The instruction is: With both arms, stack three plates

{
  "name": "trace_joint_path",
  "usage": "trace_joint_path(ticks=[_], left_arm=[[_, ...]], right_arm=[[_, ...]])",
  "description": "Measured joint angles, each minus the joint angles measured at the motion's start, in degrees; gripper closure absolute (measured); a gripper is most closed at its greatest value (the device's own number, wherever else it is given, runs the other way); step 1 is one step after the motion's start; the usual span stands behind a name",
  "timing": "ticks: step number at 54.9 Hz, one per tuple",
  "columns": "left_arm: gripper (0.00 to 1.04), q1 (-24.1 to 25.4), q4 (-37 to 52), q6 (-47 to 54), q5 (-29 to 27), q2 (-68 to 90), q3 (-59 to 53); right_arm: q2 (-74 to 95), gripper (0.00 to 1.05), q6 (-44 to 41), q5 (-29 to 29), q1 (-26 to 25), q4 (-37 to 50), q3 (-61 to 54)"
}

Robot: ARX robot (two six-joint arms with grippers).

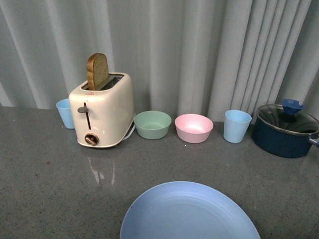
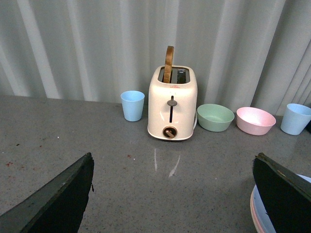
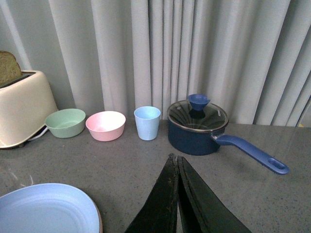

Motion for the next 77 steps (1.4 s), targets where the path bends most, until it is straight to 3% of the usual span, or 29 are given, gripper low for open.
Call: trace_joint_path(ticks=[37,43,55,77], left_arm=[[0.07,0.0,0.0,0.0,0.0,0.0,0.0],[0.07,0.0,0.0,0.0,0.0,0.0,0.0],[0.07,0.0,0.0,0.0,0.0,0.0,0.0],[0.07,0.0,0.0,0.0,0.0,0.0,0.0]], right_arm=[[-12.9,1.02,0.0,0.0,0.0,-12.8,0.0],[-20.5,1.02,0.0,-0.1,0.0,-22.2,0.0],[-22.5,1.02,0.0,-0.1,0.0,-22.7,0.0],[-22.5,0.33,0.0,-0.1,0.0,-22.7,0.0]])
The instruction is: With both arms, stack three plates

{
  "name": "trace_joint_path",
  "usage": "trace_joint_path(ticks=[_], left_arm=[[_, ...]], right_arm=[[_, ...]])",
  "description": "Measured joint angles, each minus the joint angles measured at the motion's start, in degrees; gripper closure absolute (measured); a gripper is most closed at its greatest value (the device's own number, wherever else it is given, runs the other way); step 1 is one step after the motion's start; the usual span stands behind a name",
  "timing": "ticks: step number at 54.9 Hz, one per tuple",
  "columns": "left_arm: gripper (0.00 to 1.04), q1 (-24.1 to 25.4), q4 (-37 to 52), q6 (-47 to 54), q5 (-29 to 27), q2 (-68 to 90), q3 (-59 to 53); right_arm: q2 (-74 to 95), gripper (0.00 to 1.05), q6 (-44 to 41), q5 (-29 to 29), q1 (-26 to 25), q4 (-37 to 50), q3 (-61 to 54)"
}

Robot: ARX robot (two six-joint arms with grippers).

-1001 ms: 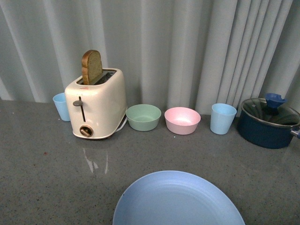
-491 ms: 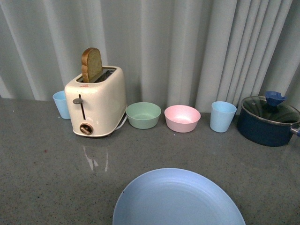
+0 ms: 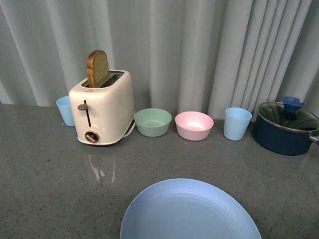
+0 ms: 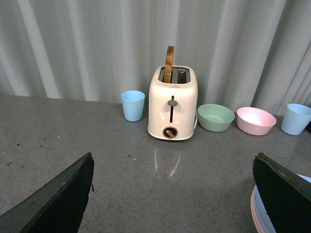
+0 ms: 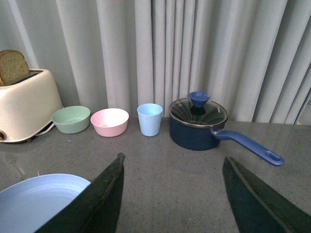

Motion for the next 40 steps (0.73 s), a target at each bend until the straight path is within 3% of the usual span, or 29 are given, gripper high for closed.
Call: trace_joint_path(ticks=[9,40], left_arm=[[0.07,0.0,0.0,0.0,0.0,0.0,0.0],[0.07,0.0,0.0,0.0,0.0,0.0,0.0]], right_arm=[[0.0,0.05,0.0,0.0,0.0,0.0,0.0],[0.0,0.07,0.0,0.0,0.0,0.0,0.0]])
